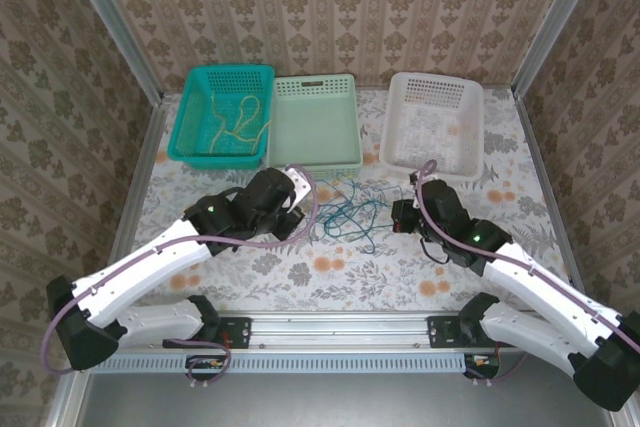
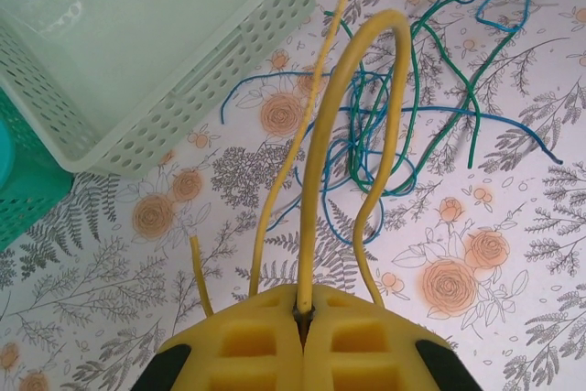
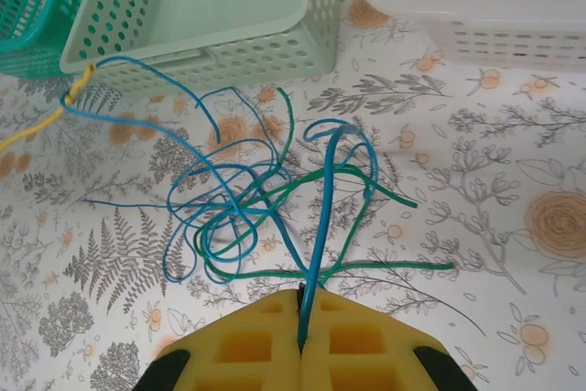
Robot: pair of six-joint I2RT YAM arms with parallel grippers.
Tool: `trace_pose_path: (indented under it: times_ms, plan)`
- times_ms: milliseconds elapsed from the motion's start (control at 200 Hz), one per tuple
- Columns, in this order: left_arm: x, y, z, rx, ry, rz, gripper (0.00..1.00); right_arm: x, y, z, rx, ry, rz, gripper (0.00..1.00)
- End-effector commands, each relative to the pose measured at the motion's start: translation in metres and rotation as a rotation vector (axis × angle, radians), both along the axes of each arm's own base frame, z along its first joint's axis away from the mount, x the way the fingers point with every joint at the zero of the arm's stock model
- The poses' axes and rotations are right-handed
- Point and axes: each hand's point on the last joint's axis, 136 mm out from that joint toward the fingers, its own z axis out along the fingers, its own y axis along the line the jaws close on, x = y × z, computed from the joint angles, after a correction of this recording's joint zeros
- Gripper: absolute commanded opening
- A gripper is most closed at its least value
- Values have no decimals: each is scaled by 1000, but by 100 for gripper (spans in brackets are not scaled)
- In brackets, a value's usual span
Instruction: Untangle the cables
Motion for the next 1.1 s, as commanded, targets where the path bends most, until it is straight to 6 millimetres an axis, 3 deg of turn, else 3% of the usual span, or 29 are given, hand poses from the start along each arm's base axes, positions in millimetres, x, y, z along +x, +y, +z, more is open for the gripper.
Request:
trace_pose_path:
  times_ms: [0, 325, 445, 560, 770, 825, 945, 1095]
  plan:
    - [0, 19, -4, 48, -10, 30, 0, -4, -22, -8, -56, 16, -71, 0]
    - [13, 54, 8, 79, -58, 144, 0, -12, -43, -35, -118, 104, -125, 0]
    - [15, 61, 13, 99, -65, 153, 0, -13, -32, -37, -80, 110, -76, 0]
    - [15, 50, 25, 29, -85, 115, 0, -14, -14, -42, -30, 139, -12, 0]
    - [10, 7, 45, -184, -85, -14, 0, -11, 7, -50, 30, 158, 41, 0]
    - [9, -4, 47, -223, -69, -43, 0, -11, 12, -55, 27, 180, 59, 17]
    - [9, -17, 47, -273, -43, -65, 0, -12, 16, -57, 1, 203, 86, 72]
    - [7, -23, 45, -312, -23, -69, 0, -12, 8, -44, -13, 166, 56, 80]
